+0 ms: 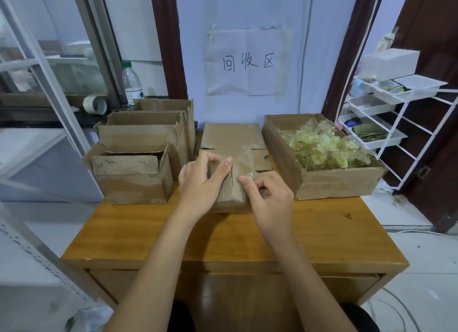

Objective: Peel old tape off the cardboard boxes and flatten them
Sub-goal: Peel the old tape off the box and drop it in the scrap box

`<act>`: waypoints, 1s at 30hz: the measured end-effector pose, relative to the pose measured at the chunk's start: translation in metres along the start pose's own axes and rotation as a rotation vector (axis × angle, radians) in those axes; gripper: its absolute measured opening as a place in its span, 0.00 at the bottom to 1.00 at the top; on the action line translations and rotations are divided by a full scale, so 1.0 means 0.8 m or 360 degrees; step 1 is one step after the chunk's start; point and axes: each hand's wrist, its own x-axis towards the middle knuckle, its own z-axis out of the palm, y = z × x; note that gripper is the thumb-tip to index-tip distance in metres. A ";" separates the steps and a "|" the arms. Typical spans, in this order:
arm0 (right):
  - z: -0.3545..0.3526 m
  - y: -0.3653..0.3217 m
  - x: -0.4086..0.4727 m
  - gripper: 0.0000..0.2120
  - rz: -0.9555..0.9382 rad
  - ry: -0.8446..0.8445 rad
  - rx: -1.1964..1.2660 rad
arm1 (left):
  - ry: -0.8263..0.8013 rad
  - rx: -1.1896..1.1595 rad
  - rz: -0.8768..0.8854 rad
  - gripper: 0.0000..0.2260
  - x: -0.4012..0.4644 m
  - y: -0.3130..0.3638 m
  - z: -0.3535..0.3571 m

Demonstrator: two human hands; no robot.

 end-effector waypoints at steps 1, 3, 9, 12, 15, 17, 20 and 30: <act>-0.002 -0.002 0.001 0.17 0.0094 0.0005 0.0065 | -0.0001 0.0008 0.0003 0.17 0.000 -0.001 0.000; -0.005 -0.008 0.001 0.13 0.0282 -0.0009 0.0207 | -0.0002 0.0009 0.0005 0.17 0.001 -0.003 0.001; -0.005 0.003 -0.004 0.06 0.0141 0.0000 0.0169 | -0.0013 0.0028 0.0015 0.21 0.001 -0.001 0.003; -0.007 0.005 -0.005 0.05 0.0145 0.0035 0.0153 | -0.0012 0.0066 0.0031 0.23 0.001 0.000 0.005; -0.010 0.001 -0.002 0.07 0.0144 0.0038 0.0180 | -0.0006 0.0081 0.0045 0.23 0.002 -0.001 0.006; -0.015 -0.001 0.000 0.06 0.0169 0.0000 0.0206 | 0.0014 0.0118 0.0057 0.22 0.000 0.000 0.009; -0.025 0.008 -0.003 0.02 0.0242 -0.0093 0.0248 | 0.0021 0.0281 0.0109 0.23 -0.009 0.007 0.016; -0.080 0.037 -0.022 0.10 0.0829 -0.0107 0.0608 | -0.0064 0.0974 0.0363 0.26 -0.036 0.037 0.072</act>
